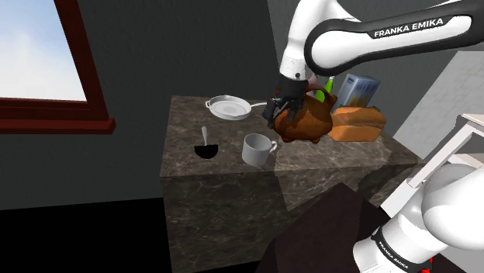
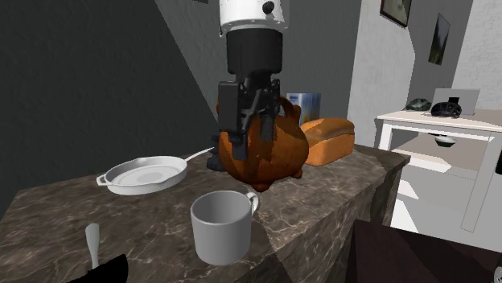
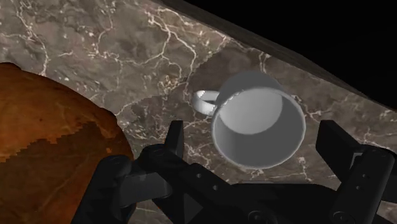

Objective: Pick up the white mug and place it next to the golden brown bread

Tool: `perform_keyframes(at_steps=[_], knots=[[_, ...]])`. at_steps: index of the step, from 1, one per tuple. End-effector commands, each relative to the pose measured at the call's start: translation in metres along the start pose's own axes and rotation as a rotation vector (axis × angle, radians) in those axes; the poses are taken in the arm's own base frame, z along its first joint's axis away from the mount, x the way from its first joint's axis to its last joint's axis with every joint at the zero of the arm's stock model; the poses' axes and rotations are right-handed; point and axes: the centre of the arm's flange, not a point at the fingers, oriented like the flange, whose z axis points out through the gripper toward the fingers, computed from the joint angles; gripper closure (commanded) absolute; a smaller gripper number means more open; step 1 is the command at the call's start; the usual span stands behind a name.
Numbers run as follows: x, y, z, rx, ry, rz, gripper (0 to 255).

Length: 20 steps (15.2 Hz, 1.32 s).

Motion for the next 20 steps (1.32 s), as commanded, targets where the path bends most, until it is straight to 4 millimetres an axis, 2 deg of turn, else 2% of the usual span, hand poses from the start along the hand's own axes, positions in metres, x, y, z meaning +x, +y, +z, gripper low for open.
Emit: perform_keyframes(at_steps=[1,8,9,16,20], knots=[[0.012,-0.017,0.020,0.002,-0.009,0.005,0],[0.058,-0.074,0.080,0.007,-0.040,0.022,0],[0.059,-0.075,0.081,0.007,-0.040,0.023,0],[0.058,-0.075,0.121,0.007,-0.040,0.023,0],[0.058,-0.075,0.121,0.007,-0.040,0.023,0]])
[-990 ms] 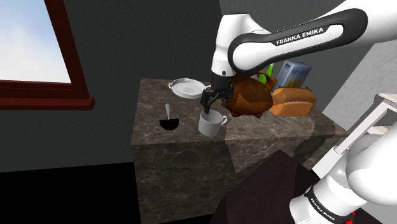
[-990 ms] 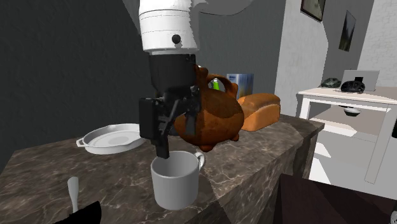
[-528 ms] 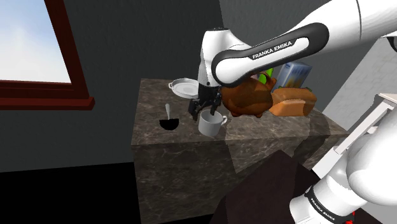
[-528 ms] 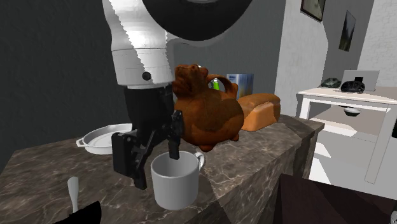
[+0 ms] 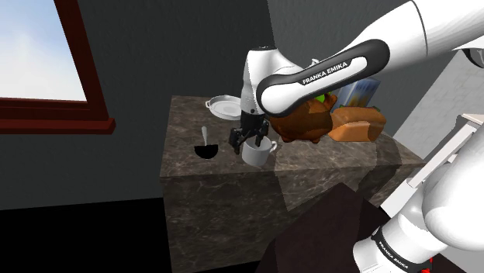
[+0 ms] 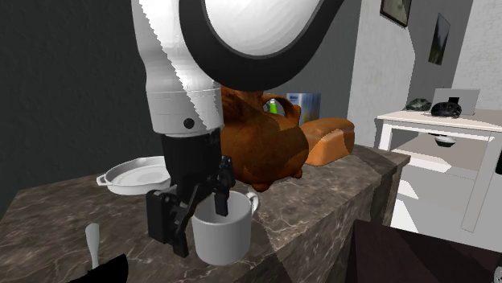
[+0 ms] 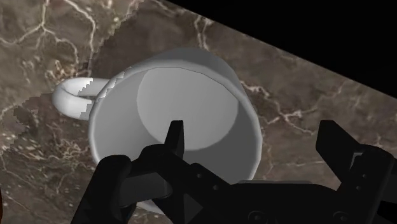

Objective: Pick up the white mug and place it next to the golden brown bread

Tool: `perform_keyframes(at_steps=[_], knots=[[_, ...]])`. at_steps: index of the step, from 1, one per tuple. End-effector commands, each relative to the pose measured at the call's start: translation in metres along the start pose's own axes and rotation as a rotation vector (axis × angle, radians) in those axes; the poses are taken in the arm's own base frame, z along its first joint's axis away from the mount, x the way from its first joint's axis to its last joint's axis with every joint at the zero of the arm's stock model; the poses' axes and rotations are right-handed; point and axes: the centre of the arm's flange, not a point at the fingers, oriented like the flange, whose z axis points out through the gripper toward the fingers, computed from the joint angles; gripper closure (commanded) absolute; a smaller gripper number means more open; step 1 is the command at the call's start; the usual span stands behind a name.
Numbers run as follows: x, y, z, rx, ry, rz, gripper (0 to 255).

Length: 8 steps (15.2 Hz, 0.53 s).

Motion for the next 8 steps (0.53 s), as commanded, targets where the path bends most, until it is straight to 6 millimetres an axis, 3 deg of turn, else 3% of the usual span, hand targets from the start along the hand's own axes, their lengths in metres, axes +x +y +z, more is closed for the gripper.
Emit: perform_keyframes(at_steps=[1,4,5,8], knots=[[-0.0001,-0.0003,0.0003,0.000,0.000,0.000,0],[-0.0001,-0.0002,0.0003,0.000,0.000,0.000,0],[-0.0001,-0.0002,0.0003,0.000,0.000,0.000,255],[-0.0001,-0.0002,0.0003,0.000,0.000,0.000,255]])
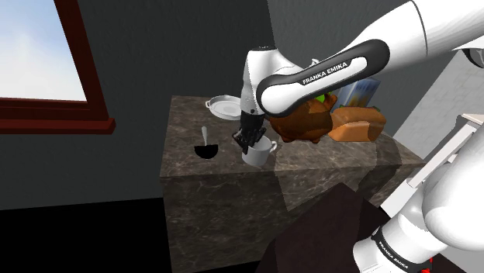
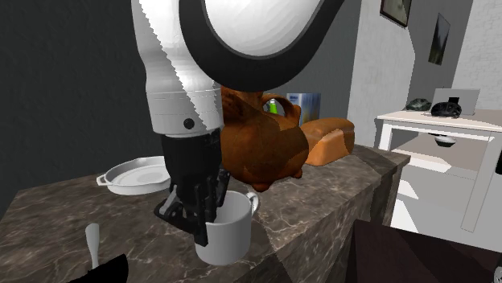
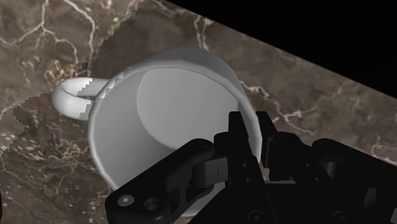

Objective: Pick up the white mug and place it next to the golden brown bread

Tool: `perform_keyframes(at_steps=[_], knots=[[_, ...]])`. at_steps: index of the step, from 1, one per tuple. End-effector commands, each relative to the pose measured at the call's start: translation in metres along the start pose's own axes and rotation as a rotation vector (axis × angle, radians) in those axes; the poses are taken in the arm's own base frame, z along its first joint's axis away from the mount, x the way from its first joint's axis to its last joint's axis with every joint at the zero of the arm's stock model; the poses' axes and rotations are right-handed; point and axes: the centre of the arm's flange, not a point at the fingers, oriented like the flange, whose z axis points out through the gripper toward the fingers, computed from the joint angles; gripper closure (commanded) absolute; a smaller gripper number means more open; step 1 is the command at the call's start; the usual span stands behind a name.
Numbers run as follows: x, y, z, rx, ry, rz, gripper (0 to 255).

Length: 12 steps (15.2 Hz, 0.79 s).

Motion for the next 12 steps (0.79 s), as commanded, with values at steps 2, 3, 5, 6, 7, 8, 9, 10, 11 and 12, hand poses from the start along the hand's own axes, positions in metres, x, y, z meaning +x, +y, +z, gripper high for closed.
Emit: perform_keyframes(at_steps=[2,3,5,6,7,8,9,10,11,12], knots=[[0.000,0.000,0.000,0.000,0.000,0.000,255],[0.000,0.000,0.000,0.000,0.000,0.000,255],[0.000,0.000,0.000,0.000,0.000,0.000,255],[0.000,0.000,0.000,0.000,0.000,0.000,255],[0.000,0.000,-0.005,0.000,0.000,0.000,255],[0.000,0.001,-0.010,0.000,0.000,0.000,255],[0.000,0.001,-0.016,0.000,0.000,0.000,255],[-0.001,0.001,-0.021,0.000,0.000,0.000,255],[-0.001,0.001,-0.026,0.000,0.000,0.000,255],[-0.001,0.002,-0.032,0.000,0.000,0.000,255]])
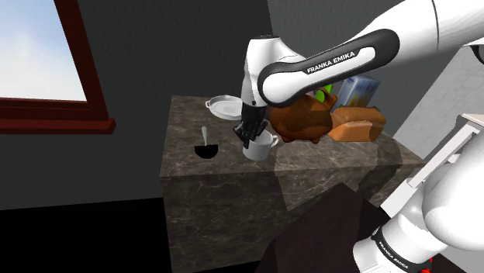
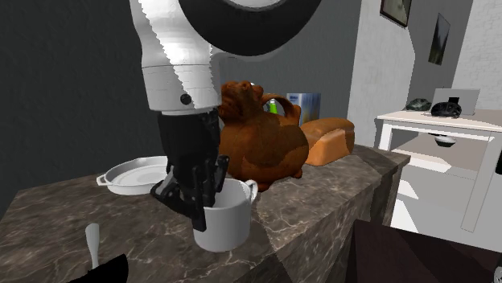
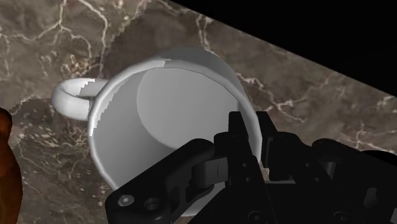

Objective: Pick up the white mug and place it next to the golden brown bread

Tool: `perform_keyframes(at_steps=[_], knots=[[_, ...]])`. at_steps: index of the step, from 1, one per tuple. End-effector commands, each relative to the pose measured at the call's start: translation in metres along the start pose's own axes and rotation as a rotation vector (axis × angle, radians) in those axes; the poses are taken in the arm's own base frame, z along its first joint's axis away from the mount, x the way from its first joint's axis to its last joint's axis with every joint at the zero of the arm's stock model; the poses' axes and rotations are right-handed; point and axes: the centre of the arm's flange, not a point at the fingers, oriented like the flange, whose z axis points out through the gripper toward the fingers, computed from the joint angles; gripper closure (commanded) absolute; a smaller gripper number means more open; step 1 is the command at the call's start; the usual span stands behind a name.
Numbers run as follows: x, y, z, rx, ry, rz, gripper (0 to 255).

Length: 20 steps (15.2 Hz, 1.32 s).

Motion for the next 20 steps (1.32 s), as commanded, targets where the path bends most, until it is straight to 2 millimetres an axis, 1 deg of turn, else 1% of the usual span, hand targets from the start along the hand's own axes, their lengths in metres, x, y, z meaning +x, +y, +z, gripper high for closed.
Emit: perform_keyframes(at_steps=[1,20], knots=[[-0.001,0.001,-0.010,0.000,0.000,0.000,255],[-0.003,0.006,-0.111,0.000,0.000,0.000,255]])
